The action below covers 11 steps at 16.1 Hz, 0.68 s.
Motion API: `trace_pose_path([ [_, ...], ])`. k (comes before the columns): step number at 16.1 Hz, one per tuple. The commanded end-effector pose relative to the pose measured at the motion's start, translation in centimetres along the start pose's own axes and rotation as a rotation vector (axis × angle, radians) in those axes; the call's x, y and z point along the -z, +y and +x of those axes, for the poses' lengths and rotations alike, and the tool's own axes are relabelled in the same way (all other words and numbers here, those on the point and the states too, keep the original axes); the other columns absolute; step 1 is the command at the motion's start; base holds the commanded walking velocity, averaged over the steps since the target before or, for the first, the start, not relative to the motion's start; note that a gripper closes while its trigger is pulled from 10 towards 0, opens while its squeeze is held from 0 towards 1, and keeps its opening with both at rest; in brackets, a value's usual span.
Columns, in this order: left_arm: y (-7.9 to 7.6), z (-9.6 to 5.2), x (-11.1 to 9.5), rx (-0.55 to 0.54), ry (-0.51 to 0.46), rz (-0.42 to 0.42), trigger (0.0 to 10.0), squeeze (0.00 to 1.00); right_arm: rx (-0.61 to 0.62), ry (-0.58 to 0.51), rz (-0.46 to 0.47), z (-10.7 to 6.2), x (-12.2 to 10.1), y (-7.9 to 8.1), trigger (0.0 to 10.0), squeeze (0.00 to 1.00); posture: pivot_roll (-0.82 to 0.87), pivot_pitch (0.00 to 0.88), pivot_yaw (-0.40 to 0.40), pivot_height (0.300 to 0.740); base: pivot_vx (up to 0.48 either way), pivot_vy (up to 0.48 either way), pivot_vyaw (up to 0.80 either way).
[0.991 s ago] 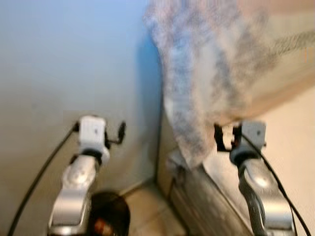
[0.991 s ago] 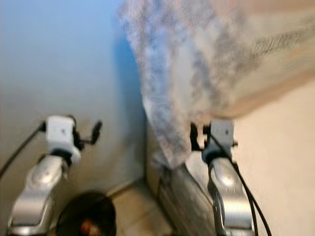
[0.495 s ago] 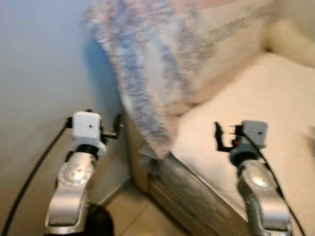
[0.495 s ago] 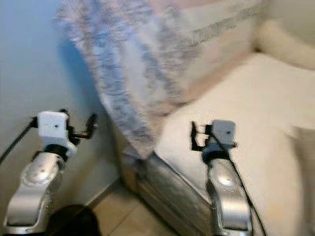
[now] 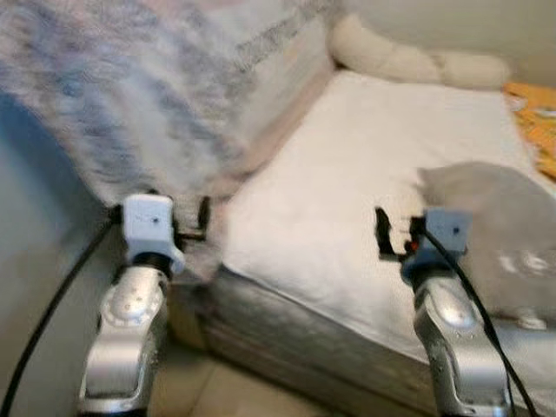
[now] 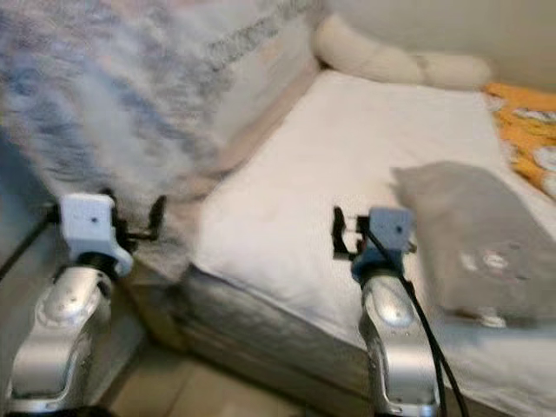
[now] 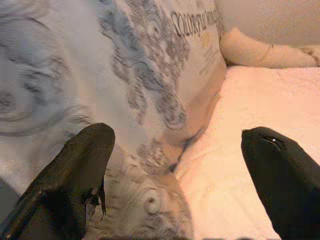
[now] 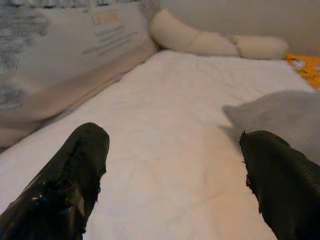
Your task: Clean up the room
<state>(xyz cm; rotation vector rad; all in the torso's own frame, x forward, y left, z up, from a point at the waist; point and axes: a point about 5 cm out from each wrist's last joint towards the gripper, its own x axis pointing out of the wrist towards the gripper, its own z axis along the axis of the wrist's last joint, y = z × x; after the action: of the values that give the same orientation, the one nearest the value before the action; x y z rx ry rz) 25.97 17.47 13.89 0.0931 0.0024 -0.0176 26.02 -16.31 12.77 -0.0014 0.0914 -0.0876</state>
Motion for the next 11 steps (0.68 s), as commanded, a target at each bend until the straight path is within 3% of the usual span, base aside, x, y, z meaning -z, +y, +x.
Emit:
trace_pose_path([
  [1,-0.27,0.07,-0.33,0.014,-0.022,0.014,10.0,0.0,0.034,0.013,-0.005,-0.08,0.31,-0.51,10.0,1.0,0.12,0.0,0.005,0.74,0.0,0.0,-0.8],
  [3,-0.16,0.11,-0.33,0.009,-0.027,0.011,10.0,0.0,0.031,0.011,-0.005,-0.01,0.24,-0.39,10.0,1.0,0.11,0.0,0.004,0.74,0.0,0.0,-0.79],
  [8,-0.1,0.37,-0.14,-0.005,-0.026,0.003,10.0,0.0,-0.036,0.002,-0.002,0.21,-0.09,0.28,10.0,0.99,0.11,0.0,0.0,0.74,0.0,-0.48,0.0],
  [10,-0.12,0.46,-0.08,-0.007,-0.026,0.002,10.0,0.0,-0.021,0.0,-0.029,0.3,-0.09,0.13,10.0,0.0,0.11,0.0,0.0,0.74,0.0,-0.48,0.0],
  [11,-0.14,0.5,-0.07,-0.006,-0.028,0.001,10.0,0.0,-0.012,0.0,-0.046,0.34,-0.08,0.04,10.0,0.0,0.11,0.0,0.0,0.74,0.0,-0.48,0.0],
])
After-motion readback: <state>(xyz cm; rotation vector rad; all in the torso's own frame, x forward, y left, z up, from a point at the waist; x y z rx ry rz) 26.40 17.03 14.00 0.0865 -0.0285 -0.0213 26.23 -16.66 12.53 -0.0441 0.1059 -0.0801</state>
